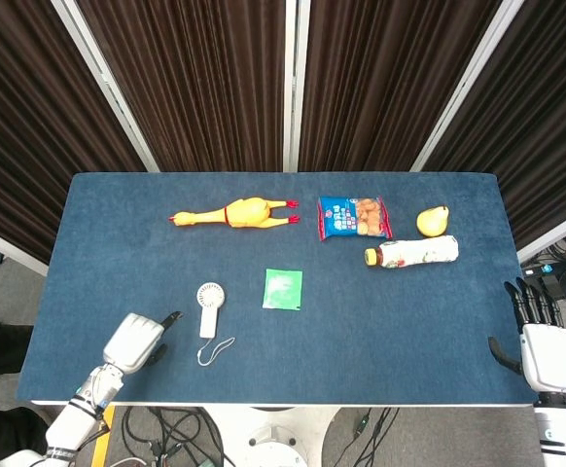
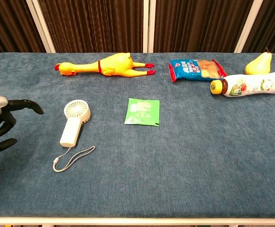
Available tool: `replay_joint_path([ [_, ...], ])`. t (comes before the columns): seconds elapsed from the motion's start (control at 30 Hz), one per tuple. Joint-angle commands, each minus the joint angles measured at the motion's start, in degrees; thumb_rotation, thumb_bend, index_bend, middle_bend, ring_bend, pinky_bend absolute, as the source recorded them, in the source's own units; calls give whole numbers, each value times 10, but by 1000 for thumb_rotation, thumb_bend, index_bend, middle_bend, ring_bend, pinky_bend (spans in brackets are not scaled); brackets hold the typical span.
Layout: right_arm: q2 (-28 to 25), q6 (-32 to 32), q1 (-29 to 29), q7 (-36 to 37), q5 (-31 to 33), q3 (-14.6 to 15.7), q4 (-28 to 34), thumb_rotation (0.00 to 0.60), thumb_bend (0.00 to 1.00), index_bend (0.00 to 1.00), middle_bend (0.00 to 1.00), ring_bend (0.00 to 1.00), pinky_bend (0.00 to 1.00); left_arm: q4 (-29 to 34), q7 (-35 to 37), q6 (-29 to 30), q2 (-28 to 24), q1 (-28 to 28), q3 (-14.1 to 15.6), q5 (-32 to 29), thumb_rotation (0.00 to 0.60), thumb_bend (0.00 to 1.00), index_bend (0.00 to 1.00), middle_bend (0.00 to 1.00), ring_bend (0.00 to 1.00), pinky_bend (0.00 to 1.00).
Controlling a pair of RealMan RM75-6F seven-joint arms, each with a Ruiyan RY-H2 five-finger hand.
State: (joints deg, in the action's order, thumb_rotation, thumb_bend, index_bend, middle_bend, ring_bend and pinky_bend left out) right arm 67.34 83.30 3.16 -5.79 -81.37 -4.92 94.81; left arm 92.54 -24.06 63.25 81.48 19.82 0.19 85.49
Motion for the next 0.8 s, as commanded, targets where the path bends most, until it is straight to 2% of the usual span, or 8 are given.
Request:
replay_joint_path([
  [0.03,0,-1,0,0,2,0,0,600,210,0,0,0,0,-8,-3,-3,11,8,-4,-2,600,380,198,778,756,722],
  [0.5,1,-7,2,3,10,0,-5,600,211,0,0,0,0,-43,-5,-22,64,37,-6,-12,600,381,198,779,756,721],
  [0.8,0,-12,3,10,16,0,-9,600,211,0,0,0,0,-63,-9,-30,79,45,-7,-33,600,380,197,779,756,721],
])
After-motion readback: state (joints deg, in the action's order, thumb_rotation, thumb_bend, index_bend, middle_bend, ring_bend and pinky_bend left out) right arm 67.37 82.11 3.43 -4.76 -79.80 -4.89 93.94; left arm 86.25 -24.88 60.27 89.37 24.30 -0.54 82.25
